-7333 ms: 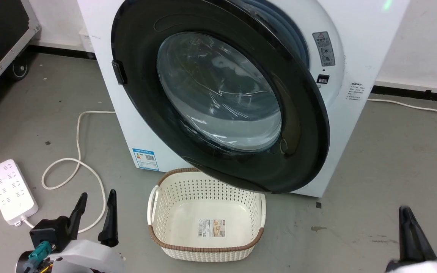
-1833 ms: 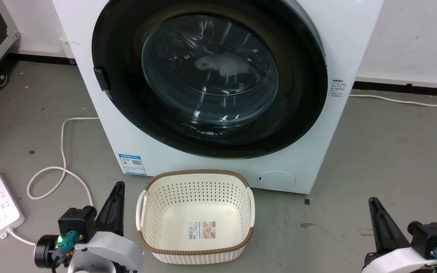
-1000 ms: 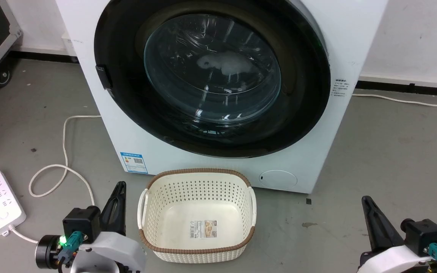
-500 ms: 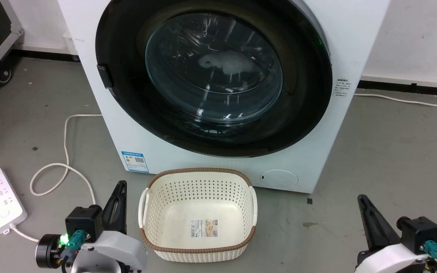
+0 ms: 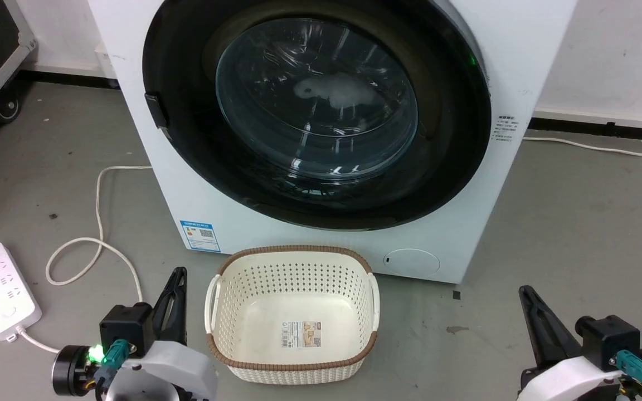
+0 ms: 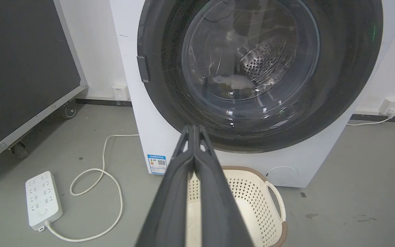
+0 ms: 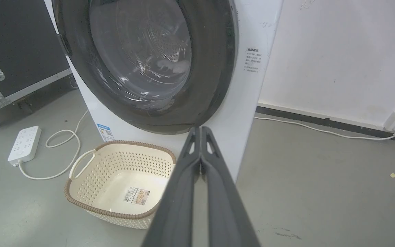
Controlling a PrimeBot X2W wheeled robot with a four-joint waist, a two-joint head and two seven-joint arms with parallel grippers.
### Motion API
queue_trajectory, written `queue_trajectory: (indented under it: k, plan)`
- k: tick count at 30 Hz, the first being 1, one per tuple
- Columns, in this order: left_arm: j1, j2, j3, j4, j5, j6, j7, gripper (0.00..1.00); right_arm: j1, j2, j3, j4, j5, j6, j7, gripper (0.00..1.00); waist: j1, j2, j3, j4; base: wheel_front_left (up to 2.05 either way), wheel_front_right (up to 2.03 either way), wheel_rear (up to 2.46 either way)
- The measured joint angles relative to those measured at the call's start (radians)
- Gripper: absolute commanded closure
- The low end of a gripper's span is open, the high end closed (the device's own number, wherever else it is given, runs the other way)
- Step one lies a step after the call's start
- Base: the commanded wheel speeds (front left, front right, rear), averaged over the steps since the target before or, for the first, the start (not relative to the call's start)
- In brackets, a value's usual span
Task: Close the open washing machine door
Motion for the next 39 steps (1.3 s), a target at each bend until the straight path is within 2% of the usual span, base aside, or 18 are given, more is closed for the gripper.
queue_trajectory:
  k: [39]
  plan:
    - [0.025,-0.089,0.086,-0.044,0.153,-0.036,0.058,1.0,-0.012,0.0,0.033,-0.041,-0.028,0.0,0.051,1.0,0.0,0.0,0.007,0.012,0.0,0.0,0.0]
